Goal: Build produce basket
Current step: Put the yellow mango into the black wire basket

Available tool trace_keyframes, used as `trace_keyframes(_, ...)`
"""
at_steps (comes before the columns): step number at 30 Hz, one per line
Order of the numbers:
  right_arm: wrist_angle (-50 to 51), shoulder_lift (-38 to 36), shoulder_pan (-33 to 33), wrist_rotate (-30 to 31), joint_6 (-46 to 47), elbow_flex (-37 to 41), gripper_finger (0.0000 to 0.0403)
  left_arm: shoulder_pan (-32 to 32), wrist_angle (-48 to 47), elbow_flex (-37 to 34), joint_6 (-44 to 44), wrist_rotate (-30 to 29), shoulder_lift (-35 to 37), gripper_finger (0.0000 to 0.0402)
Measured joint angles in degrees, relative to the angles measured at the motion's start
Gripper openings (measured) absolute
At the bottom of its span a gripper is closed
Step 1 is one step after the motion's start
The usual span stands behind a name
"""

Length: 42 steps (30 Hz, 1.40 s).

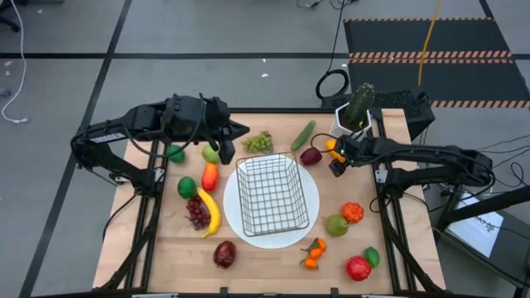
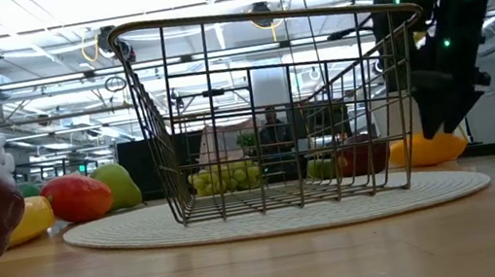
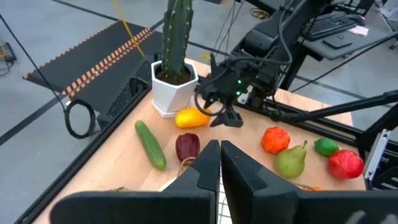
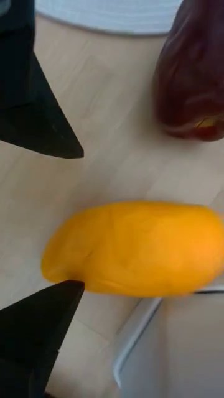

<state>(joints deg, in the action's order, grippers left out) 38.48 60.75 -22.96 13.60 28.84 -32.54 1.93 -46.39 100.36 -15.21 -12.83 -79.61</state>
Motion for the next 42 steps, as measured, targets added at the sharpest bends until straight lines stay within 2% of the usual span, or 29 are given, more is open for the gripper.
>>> trace_keyframes(15,-8.08,0.00,-0.33,2.69,-6.90,3.90,0.0329,0.22,-0.02,0.00,-0.30,-1.20,-0.04,0.0017)
trace_keyframes(21,-12.28,0.02,-0.33,-0.11,-8.02,5.50,0.0294,0.22,-0.02,0.00,-0.32,-1.28,-0.04,0.0017)
trace_keyframes(33,-15.15,0.02,-0.33,-0.36,-8.10,6.47,0.0199,0.24,-0.02,0.00,-0.45,-1.28,-0.04,0.0017)
trace_keyframes(37,-15.13,0.02,-0.33,-0.81,-6.89,6.47,0.0193,0.22,-0.02,0.00,-0.45,-1.27,-0.04,0.0017)
trace_keyframes(42,-15.30,-0.23,-0.33,-5.36,-4.89,6.47,0.0199,0.22,-0.02,0.00,-0.45,-1.26,-0.04,0.0017)
